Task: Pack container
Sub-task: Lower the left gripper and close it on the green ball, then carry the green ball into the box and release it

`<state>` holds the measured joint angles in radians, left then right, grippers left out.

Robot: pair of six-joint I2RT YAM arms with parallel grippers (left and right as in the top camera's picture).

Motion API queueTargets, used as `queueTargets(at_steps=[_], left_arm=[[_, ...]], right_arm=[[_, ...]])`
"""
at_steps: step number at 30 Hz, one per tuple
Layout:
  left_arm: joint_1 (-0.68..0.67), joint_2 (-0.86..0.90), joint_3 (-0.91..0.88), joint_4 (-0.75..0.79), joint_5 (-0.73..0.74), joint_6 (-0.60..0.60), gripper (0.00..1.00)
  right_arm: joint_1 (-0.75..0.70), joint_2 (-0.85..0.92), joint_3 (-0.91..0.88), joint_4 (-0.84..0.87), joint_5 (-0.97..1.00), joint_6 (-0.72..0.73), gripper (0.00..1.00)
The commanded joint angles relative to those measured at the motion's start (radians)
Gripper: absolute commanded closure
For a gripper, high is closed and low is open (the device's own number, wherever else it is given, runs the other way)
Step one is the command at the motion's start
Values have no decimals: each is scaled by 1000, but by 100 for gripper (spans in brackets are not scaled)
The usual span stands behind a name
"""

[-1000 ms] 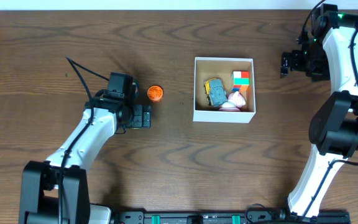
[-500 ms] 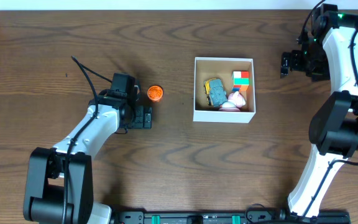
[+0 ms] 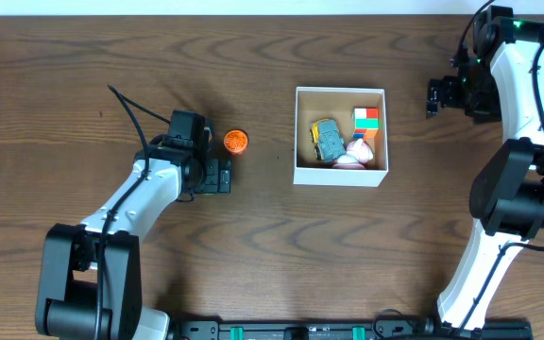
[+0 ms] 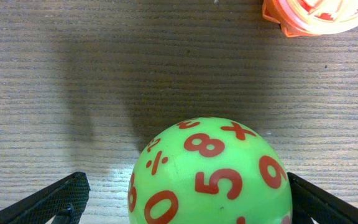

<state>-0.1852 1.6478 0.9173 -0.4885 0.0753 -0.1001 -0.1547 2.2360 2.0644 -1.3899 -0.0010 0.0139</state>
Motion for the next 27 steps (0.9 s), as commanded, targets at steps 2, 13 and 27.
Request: queueTargets(at_steps=[2,13,27], left_arm=[[-2,4,16,0,3,16,46],[-2,-2,18,1,3,17,50],[-41,-263,70,19,174,16,43]], right_arm=[[5,3,-3,0,0,-11,1],[5,3,-3,0,0,-11,1],[5,3,-3,0,0,-11,1]])
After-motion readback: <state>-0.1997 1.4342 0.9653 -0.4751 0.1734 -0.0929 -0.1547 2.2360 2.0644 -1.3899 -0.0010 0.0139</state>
